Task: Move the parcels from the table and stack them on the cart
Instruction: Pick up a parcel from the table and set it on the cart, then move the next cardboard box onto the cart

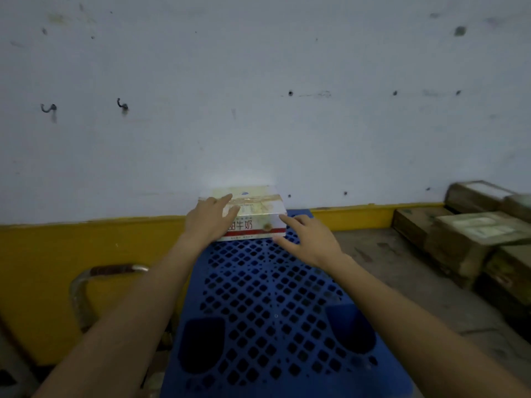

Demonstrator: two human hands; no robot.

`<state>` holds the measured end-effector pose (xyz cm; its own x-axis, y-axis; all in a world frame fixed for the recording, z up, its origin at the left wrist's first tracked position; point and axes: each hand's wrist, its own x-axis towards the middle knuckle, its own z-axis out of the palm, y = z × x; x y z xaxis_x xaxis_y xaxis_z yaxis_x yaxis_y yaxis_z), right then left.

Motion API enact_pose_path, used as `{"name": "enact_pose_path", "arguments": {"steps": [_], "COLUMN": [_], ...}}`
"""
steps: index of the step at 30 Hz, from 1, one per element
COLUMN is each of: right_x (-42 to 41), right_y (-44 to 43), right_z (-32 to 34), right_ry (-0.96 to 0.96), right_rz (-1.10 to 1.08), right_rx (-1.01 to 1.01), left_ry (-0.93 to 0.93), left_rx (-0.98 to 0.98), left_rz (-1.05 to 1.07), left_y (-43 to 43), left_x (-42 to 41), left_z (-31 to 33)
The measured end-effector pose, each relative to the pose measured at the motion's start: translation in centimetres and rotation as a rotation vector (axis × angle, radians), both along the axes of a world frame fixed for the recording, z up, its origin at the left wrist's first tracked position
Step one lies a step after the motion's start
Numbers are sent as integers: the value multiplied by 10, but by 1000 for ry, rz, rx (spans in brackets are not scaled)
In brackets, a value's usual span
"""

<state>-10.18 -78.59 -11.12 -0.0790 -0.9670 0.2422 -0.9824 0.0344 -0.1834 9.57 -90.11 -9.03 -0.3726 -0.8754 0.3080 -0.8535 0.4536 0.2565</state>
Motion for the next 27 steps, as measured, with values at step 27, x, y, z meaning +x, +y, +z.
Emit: {"name": "enact_pose_path", "arguments": {"steps": [27], "right_x": [-256], "right_y": [299], "right_z": [0], "right_ry": [-80], "right_rz": [-53], "right_rx": [-320], "left_ry": [250], "left_rx": [-161], "left_rz": [-262], "left_y": [290], "left_x": [-305], "left_z": [15]}}
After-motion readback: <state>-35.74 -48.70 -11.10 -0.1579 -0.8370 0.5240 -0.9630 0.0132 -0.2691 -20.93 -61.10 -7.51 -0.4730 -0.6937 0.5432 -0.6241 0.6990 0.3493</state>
